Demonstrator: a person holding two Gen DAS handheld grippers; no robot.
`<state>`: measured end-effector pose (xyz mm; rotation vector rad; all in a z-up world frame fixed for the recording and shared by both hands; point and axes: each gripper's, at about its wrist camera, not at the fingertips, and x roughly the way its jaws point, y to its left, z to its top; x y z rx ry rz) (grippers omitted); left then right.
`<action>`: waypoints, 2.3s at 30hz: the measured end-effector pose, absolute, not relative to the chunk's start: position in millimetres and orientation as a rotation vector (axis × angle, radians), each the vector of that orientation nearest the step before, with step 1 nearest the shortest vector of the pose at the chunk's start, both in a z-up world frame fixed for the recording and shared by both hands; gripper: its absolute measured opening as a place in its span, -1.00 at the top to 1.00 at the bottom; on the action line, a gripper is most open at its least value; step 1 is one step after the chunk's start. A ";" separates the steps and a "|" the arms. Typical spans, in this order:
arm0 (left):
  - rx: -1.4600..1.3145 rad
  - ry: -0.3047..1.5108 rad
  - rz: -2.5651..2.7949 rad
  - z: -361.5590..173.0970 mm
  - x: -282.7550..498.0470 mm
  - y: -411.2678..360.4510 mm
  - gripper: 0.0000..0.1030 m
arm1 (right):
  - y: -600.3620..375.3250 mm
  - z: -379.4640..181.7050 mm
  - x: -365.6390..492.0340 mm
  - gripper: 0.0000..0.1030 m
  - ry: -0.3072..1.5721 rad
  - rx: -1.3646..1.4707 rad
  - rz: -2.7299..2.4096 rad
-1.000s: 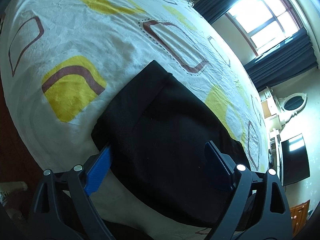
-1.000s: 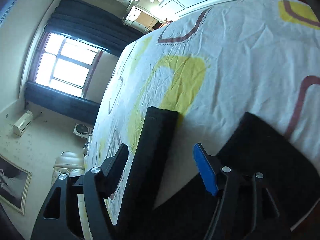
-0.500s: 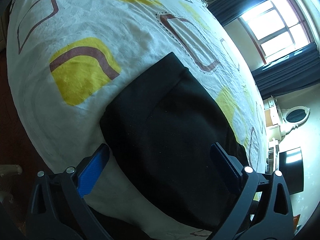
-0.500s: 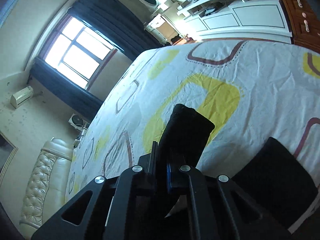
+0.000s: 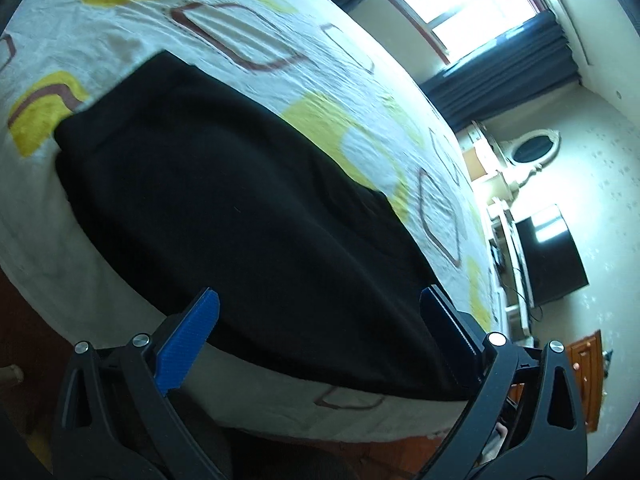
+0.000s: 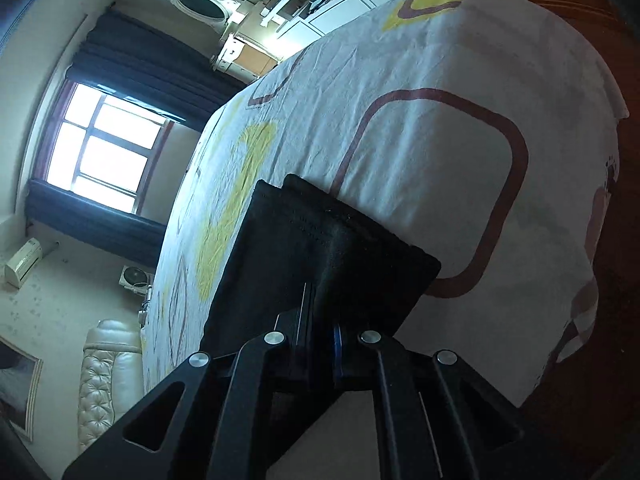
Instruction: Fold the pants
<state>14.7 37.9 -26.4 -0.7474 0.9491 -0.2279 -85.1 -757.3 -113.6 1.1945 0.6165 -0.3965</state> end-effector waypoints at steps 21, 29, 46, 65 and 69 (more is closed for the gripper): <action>-0.992 1.072 -0.498 -95.8 17.3 -102.3 -0.94 | -760.9 -135.3 -108.2 0.85 0.528 1.315 -0.337; -0.884 1.127 -0.361 -97.4 18.9 -105.4 0.15 | -762.1 -140.1 -113.5 0.84 0.501 1.338 -0.311; -0.736 1.151 -0.338 -95.5 16.9 -90.6 0.87 | -761.8 -125.0 -130.3 0.87 0.525 1.214 -0.374; -0.539 1.028 -0.372 -19.9 25.2 -23.2 -0.80 | -807.3 -92.0 -135.4 -0.32 0.556 1.146 -0.364; -0.504 0.974 -0.257 -9.5 53.5 27.4 -0.94 | -812.4 -83.7 -112.3 -0.32 0.571 1.086 -0.321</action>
